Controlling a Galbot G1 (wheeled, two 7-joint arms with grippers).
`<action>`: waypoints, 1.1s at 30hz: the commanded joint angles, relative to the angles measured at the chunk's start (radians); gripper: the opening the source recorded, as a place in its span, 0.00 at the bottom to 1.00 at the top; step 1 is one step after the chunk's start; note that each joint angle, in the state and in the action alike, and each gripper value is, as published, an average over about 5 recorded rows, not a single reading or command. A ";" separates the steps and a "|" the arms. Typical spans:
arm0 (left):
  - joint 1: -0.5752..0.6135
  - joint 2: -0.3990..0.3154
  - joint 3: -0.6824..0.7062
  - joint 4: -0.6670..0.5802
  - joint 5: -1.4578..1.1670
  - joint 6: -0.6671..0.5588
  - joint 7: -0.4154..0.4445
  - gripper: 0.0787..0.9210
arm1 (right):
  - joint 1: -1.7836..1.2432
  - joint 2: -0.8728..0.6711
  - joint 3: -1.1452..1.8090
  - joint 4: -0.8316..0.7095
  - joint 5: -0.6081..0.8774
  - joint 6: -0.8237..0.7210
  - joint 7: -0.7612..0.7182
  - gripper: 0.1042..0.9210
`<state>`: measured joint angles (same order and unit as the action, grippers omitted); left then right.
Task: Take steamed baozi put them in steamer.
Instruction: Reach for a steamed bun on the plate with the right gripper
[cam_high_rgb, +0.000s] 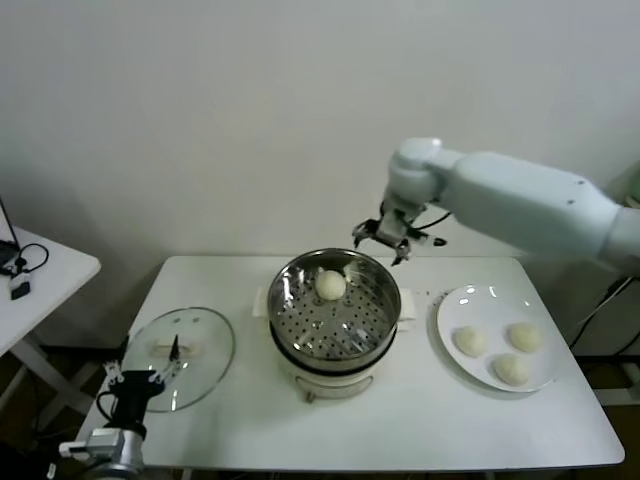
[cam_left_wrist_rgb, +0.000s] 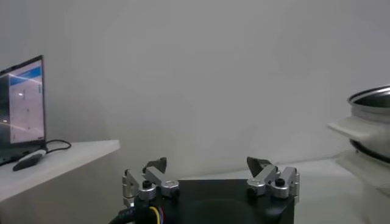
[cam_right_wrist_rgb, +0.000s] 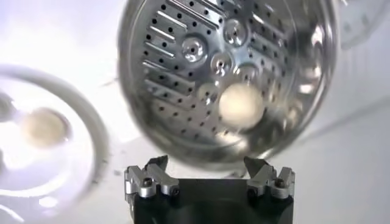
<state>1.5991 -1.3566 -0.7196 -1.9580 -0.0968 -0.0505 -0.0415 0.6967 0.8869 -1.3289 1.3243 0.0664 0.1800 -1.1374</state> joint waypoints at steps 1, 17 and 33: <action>-0.005 0.007 0.013 -0.003 -0.024 -0.019 0.035 0.88 | 0.065 -0.268 -0.152 -0.017 0.321 -0.253 0.028 0.88; -0.011 0.013 0.005 -0.005 -0.037 -0.023 0.046 0.88 | -0.574 -0.298 0.303 -0.152 -0.010 -0.272 0.049 0.88; -0.009 0.011 0.003 0.010 -0.036 -0.026 0.042 0.88 | -0.677 -0.179 0.375 -0.326 -0.076 -0.248 0.057 0.88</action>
<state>1.5905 -1.3459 -0.7179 -1.9489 -0.1329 -0.0752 -0.0017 0.1208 0.6838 -1.0248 1.0805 0.0296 -0.0610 -1.0855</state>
